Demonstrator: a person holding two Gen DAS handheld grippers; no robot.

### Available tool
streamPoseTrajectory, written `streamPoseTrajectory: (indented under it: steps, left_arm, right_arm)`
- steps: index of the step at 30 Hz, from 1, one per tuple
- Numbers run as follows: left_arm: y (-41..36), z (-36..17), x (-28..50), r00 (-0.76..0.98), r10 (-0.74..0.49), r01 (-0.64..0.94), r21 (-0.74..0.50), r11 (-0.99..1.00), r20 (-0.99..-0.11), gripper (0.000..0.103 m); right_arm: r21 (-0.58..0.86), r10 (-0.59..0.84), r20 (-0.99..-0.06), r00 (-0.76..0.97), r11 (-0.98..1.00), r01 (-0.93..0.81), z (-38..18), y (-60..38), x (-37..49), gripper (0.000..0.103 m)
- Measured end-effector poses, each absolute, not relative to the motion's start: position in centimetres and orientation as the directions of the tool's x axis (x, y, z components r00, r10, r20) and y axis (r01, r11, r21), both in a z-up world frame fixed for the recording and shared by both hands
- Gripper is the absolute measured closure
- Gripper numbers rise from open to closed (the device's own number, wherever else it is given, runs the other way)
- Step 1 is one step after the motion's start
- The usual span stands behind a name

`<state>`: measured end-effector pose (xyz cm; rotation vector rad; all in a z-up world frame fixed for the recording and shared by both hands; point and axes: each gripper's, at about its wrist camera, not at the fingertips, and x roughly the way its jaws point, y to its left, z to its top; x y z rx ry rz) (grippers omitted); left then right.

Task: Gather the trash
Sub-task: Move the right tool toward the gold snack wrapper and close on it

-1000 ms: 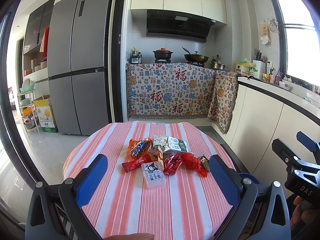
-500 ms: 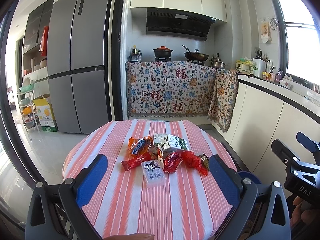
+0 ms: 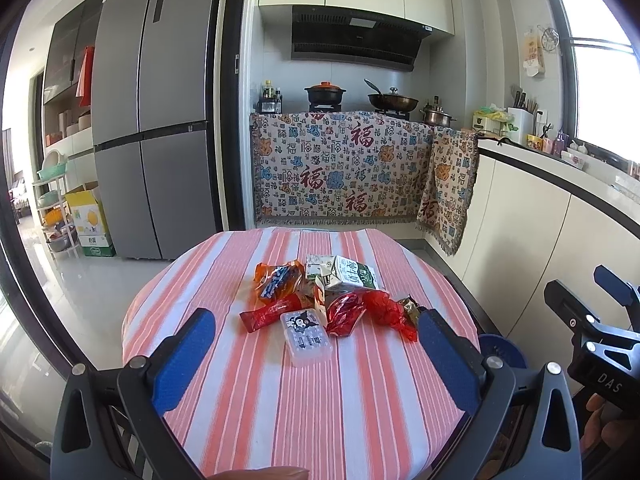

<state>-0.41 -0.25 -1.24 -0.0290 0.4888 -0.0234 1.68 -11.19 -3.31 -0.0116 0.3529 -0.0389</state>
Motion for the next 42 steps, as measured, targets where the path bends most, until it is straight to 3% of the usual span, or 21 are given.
streamPoseTrajectory:
  steps: [12, 20, 29, 42]
  left_arm:
    - [-0.2, -3.7, 1.9, 0.845, -0.023, 0.007, -0.033, 0.999, -0.535, 0.0]
    - [0.4, -8.0, 5.1, 0.78, -0.009, -0.027, -0.048, 0.998, -0.626, 0.0]
    - [0.9, -13.5, 10.0, 0.696, 0.002, -0.06, -0.055, 0.997, -0.718, 0.0]
    - [2.1, -16.9, 15.8, 0.624, -0.003, -0.105, -0.087, 0.991, -0.781, 0.0]
  right_arm:
    - [-0.024, -0.04, -0.347, 0.937, 0.999, 0.033, -5.6, -11.8, 3.8, 0.0]
    - [-0.042, -0.022, -0.416, 0.909, 0.999, 0.004, -9.6, -11.6, 7.1, 0.0]
    - [-0.045, -0.023, -0.562, 0.826, 0.999, -0.003, -15.2, -12.5, 11.5, 0.0]
    - [-0.11, -0.049, -0.698, 0.714, 0.993, -0.039, -20.6, -15.4, 17.9, 0.0]
